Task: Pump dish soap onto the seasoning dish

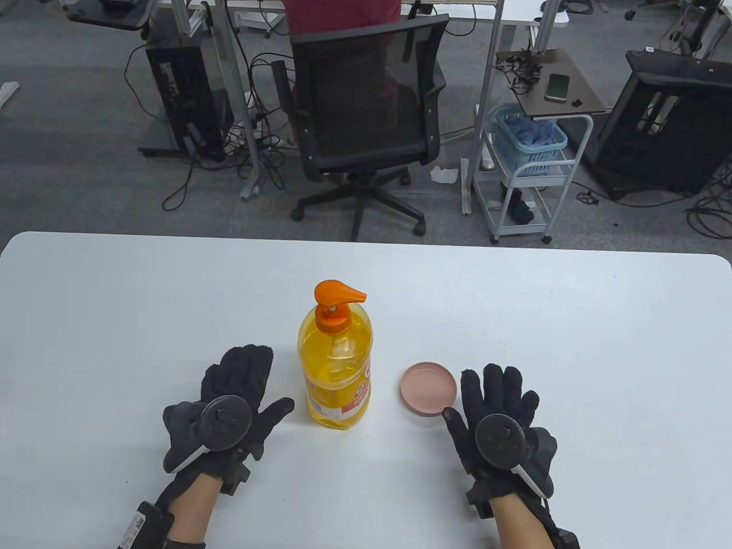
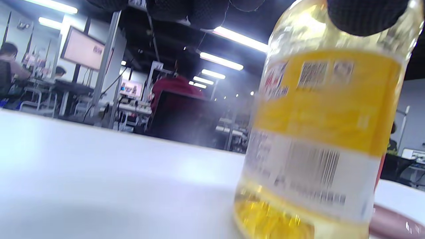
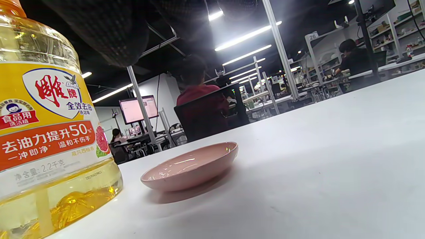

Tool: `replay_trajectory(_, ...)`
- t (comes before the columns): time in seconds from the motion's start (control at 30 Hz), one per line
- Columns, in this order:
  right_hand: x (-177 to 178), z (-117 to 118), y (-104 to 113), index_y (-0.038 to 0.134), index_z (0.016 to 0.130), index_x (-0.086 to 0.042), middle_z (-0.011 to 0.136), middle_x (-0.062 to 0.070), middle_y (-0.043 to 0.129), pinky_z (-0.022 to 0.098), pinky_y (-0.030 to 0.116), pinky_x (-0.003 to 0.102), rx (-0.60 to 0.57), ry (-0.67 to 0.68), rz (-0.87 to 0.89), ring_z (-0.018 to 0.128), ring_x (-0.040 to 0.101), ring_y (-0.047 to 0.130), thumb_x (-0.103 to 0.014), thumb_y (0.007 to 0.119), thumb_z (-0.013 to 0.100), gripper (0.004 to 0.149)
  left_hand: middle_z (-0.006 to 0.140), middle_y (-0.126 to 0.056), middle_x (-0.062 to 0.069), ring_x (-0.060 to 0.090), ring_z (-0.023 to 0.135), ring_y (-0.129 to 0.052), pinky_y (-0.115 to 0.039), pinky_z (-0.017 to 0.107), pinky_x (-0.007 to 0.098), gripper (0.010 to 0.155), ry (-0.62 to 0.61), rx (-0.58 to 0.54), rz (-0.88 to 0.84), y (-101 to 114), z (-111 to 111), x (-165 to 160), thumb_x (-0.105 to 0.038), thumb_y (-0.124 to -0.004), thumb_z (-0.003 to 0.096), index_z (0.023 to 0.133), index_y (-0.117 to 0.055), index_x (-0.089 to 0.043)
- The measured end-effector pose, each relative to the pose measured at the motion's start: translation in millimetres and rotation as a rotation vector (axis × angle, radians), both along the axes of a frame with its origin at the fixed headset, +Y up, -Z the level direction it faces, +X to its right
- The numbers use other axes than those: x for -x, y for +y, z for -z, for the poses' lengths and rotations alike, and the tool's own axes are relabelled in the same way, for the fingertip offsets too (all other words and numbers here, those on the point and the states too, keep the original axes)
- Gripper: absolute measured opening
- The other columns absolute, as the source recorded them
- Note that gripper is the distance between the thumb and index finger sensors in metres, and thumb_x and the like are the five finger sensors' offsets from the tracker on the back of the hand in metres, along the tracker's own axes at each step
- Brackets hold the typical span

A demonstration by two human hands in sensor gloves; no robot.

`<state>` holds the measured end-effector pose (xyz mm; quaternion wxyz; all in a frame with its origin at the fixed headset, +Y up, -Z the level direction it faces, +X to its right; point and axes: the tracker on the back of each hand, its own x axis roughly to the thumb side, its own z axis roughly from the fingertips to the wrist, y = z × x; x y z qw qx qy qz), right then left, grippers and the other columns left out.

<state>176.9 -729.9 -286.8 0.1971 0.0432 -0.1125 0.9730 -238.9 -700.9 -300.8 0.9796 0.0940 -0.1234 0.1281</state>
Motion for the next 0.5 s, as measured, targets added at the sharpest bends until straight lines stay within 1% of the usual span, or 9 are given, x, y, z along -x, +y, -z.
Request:
replay_trajectory(0.03, -0.1, 0.4, -1.4, 0.047, 0.113, -0.01, 0.115, 0.027, 0.029, 0.064, 0.017, 0.075, 0.003, 0.001, 0.002, 0.1, 0.049, 0.012, -0.046, 0.074, 0.057, 0.072, 0.12, -0.044, 0.007, 0.039, 0.113, -0.044, -0.046, 0.076, 0.068, 0.086, 0.0, 0.015, 0.008, -6.7, -1.0, 1.4, -0.068, -0.068, 0.0417, 0.11, -0.039, -0.026)
replay_trajectory(0.07, -0.1, 0.5, -3.7, 0.048, 0.112, -0.01, 0.114, 0.028, 0.029, 0.064, 0.018, 0.076, 0.012, 0.001, 0.007, 0.101, 0.049, 0.014, -0.046, 0.074, 0.057, 0.072, 0.121, -0.041, 0.006, 0.039, 0.114, -0.041, -0.044, 0.076, 0.069, 0.086, -0.006, 0.032, 0.014, -17.8, -3.3, 4.3, -0.069, -0.067, 0.0419, 0.111, -0.037, -0.027)
replay_trajectory(0.1, 0.5, 1.1, -6.2, 0.049, 0.112, -0.009, 0.114, 0.028, 0.031, 0.064, 0.02, 0.076, 0.022, -0.002, 0.014, 0.101, 0.05, 0.016, -0.046, 0.074, 0.056, 0.071, 0.121, -0.041, 0.006, 0.039, 0.114, -0.04, -0.044, 0.075, 0.069, 0.086, -0.019, 0.066, 0.016, -23.5, -2.5, 4.8, -0.069, -0.068, 0.0411, 0.11, -0.039, -0.027)
replay_trajectory(0.17, 1.8, 2.1, -9.5, 0.052, 0.111, -0.007, 0.113, 0.03, 0.036, 0.065, 0.027, 0.076, 0.04, -0.003, 0.01, 0.101, 0.053, 0.023, -0.044, 0.075, 0.056, 0.07, 0.122, -0.032, 0.006, 0.039, 0.114, -0.03, -0.037, 0.076, 0.07, 0.087, -0.04, 0.148, 0.04, -31.2, -4.7, 4.6, -0.069, -0.066, 0.0417, 0.111, -0.034, -0.029)
replay_trajectory(0.2, 2.1, 2.4, -10.7, 0.054, 0.11, -0.006, 0.111, 0.031, 0.04, 0.066, 0.035, 0.076, 0.038, -0.009, 0.007, 0.099, 0.055, 0.032, -0.043, 0.075, 0.056, 0.069, 0.122, -0.032, 0.006, 0.04, 0.114, -0.031, -0.038, 0.075, 0.071, 0.087, -0.049, 0.146, 0.039, -32.8, -4.5, 3.6, -0.07, -0.067, 0.0405, 0.111, -0.035, -0.029)
replay_trajectory(0.23, 2.2, 3.6, -11.8, 0.056, 0.109, -0.004, 0.11, 0.032, 0.044, 0.066, 0.042, 0.075, 0.041, -0.016, 0.014, 0.097, 0.057, 0.04, -0.042, 0.076, 0.056, 0.068, 0.122, -0.03, 0.006, 0.039, 0.114, -0.029, -0.037, 0.076, 0.07, 0.087, -0.054, 0.152, 0.044, -32.6, -3.7, 2.4, -0.069, -0.066, 0.0416, 0.111, -0.033, -0.028)
replay_trajectory(0.33, -0.6, 11.6, -17.5, 0.062, 0.106, -0.002, 0.104, 0.034, 0.058, 0.061, 0.061, 0.07, 0.096, -0.044, 0.059, 0.088, 0.056, 0.064, -0.037, 0.076, 0.056, 0.063, 0.122, -0.027, 0.006, 0.039, 0.114, -0.025, -0.034, 0.076, 0.07, 0.088, -0.063, 0.151, 0.047, -30.3, -4.1, -1.9, -0.069, -0.065, 0.0419, 0.111, -0.031, -0.028)
replay_trajectory(0.4, -2.9, 19.3, -23.4, 0.066, 0.103, -0.001, 0.099, 0.034, 0.066, 0.057, 0.067, 0.066, 0.152, -0.073, 0.073, 0.081, 0.055, 0.072, -0.033, 0.077, 0.055, 0.059, 0.123, -0.027, 0.006, 0.04, 0.114, -0.026, -0.035, 0.075, 0.071, 0.088, -0.087, 0.156, 0.048, -30.2, -5.0, -5.4, -0.07, -0.066, 0.041, 0.111, -0.031, -0.029)
replay_trajectory(0.5, -7.3, 34.5, -28.4, 0.07, 0.1, 0.0, 0.093, 0.033, 0.074, 0.053, 0.074, 0.062, 0.236, -0.133, 0.071, 0.073, 0.052, 0.08, -0.03, 0.078, 0.055, 0.055, 0.122, -0.025, 0.005, 0.038, 0.114, -0.024, -0.033, 0.077, 0.069, 0.087, -0.104, 0.151, 0.045, -28.4, -5.9, -8.1, -0.069, -0.065, 0.0429, 0.111, -0.029, -0.028)
